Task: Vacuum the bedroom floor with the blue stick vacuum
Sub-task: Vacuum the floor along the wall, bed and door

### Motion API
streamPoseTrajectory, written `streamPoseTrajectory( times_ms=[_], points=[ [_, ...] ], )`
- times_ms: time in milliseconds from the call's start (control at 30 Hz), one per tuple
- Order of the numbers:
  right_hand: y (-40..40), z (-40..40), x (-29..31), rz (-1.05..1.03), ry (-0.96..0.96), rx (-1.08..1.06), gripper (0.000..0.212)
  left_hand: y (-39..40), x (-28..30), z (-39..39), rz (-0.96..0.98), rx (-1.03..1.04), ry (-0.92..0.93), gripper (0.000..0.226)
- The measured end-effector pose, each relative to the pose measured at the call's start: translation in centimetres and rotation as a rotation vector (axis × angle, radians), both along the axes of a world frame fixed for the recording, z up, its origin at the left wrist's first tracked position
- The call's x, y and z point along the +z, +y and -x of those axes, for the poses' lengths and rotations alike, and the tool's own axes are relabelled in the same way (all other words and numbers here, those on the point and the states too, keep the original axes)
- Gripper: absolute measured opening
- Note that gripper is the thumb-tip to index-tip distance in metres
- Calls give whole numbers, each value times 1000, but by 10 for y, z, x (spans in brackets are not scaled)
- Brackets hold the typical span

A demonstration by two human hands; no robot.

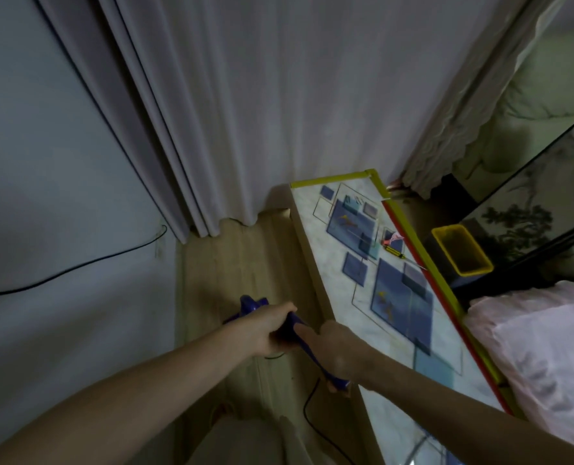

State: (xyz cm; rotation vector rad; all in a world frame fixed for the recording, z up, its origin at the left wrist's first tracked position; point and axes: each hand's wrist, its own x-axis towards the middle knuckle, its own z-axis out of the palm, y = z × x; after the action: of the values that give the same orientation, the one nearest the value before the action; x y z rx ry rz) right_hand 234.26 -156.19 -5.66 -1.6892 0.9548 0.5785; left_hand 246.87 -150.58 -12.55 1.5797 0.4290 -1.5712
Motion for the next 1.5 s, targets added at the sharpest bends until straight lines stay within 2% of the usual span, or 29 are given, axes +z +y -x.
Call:
streamPoseTrajectory(
  times_ms=[133,467,700,867,1033,1200,1333,1500],
  points=[
    [5,-16,-13,28,-28,-51,49,0,-9,-23,-15,-62,-47,25],
    [-9,-95,-76,133,93,2,58,-6,-51,-88,130,96,-49,22],
    [3,-174,-110,48,63,-80,56,-4,-80,-165,111,114,-114,20],
    [2,-234,-122,64,37,-94,55,-8,-88,-220,103,122,-208,23],
    [9,-260,-120,-24,53,-142,61,-7,-90,-252,38,8,-235,25],
    [17,-234,-106,-98,42,-160,59,-3,-78,-232,-17,-63,-213,21],
    [8,-192,-82,-128,28,-126,56,-1,-57,-191,4,-20,-162,25],
    [-5,-139,-56,-37,72,-5,60,0,-29,-127,26,70,-94,22]
  ],
)
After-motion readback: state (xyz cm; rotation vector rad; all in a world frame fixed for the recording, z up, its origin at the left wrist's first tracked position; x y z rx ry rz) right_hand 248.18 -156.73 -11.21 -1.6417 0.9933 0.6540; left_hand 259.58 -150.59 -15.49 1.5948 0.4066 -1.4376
